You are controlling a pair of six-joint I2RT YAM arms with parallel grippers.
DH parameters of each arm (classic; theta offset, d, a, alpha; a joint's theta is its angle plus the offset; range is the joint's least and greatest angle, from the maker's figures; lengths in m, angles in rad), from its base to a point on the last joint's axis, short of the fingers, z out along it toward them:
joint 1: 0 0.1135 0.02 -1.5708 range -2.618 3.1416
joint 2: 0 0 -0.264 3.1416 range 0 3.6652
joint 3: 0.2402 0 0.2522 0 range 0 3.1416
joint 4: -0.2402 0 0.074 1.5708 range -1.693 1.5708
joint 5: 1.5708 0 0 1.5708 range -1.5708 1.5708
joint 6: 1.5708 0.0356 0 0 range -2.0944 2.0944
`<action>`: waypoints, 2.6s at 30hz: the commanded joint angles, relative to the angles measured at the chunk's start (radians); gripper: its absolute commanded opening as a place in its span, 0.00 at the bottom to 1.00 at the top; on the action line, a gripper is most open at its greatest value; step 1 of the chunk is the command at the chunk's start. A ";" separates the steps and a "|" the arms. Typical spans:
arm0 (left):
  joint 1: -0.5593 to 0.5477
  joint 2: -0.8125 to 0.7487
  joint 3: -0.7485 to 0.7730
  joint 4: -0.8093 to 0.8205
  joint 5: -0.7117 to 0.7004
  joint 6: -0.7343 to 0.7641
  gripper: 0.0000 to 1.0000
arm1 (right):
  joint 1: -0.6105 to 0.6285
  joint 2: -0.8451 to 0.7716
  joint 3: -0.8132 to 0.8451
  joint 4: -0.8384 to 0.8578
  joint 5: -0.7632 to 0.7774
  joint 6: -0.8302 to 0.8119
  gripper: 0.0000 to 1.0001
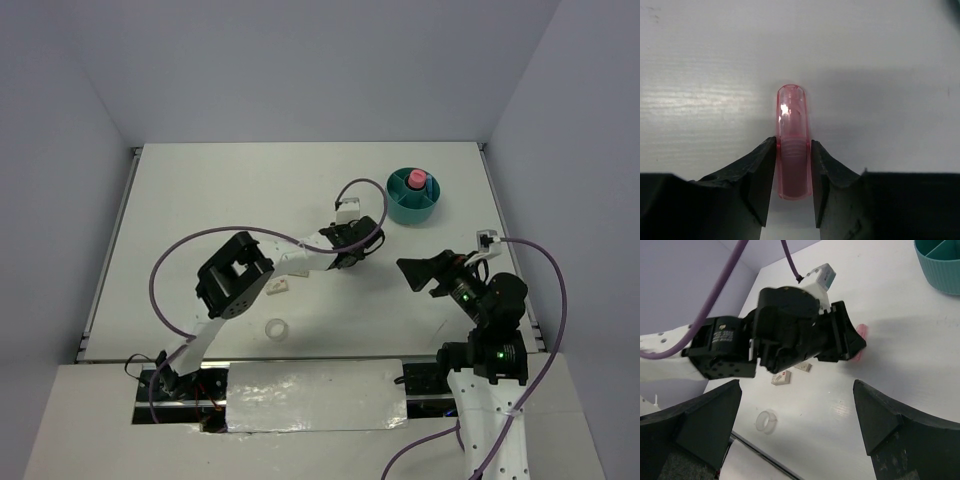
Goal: Sort the stationery into containers
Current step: Pick up the stationery from the center of the board, then place the stationery in the storage box.
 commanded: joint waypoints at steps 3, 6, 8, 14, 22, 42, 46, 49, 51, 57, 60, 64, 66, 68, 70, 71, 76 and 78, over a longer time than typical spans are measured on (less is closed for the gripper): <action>-0.042 -0.025 -0.297 -0.003 0.337 0.178 0.51 | 0.005 0.025 -0.025 0.061 -0.050 0.018 1.00; -0.042 -0.063 -0.390 0.050 0.380 0.227 0.40 | 0.007 0.036 -0.030 0.069 -0.045 0.021 1.00; -0.042 -0.085 -0.455 0.081 0.398 0.236 0.06 | 0.005 0.051 -0.039 0.075 -0.036 0.019 1.00; -0.056 -0.151 -0.573 0.143 0.378 0.261 0.00 | 0.005 0.135 -0.126 0.188 -0.060 0.074 1.00; -0.133 -0.431 -0.784 0.412 0.265 0.336 0.00 | 0.016 0.247 -0.284 0.354 -0.014 0.150 1.00; -0.182 -0.783 -1.018 0.847 0.418 0.445 0.00 | 0.494 0.629 -0.329 0.767 0.230 0.381 0.80; -0.182 -0.786 -1.018 0.873 0.426 0.442 0.00 | 0.576 0.709 -0.304 0.813 0.274 0.395 0.76; -0.182 -0.791 -1.012 0.870 0.412 0.439 0.00 | 0.622 0.750 -0.304 0.848 0.294 0.423 0.65; -0.182 -0.789 -1.001 0.855 0.392 0.437 0.00 | 0.651 0.758 -0.316 0.871 0.308 0.449 0.52; -0.182 -0.786 -0.981 0.841 0.378 0.443 0.01 | 0.688 0.681 -0.297 0.783 0.412 0.467 0.00; -0.182 -0.801 -0.973 0.824 0.383 0.437 0.42 | 0.663 0.643 -0.240 0.723 0.455 0.388 0.00; -0.182 -0.858 -0.898 0.534 0.267 0.330 0.99 | 0.495 0.644 -0.052 0.505 0.605 0.114 0.00; -0.180 -0.886 -0.872 0.401 0.216 0.273 0.99 | 0.403 0.681 0.051 0.463 0.657 0.017 0.00; -0.180 -0.941 -0.866 0.203 0.152 0.177 0.99 | 0.331 0.713 0.113 0.419 0.735 -0.077 0.00; -0.179 -0.979 -0.870 0.114 0.102 0.140 0.99 | 0.246 0.784 0.210 0.370 0.887 -0.155 0.00; -0.180 -1.020 -0.877 0.067 0.101 0.139 0.99 | 0.220 0.811 0.240 0.344 0.913 -0.166 0.00; -0.179 -1.142 -0.930 0.006 0.110 0.127 0.99 | 0.045 0.973 0.386 0.391 0.914 -0.195 0.00; -0.179 -1.188 -0.955 -0.001 0.118 0.126 0.99 | 0.039 1.032 0.427 0.441 0.920 -0.205 0.00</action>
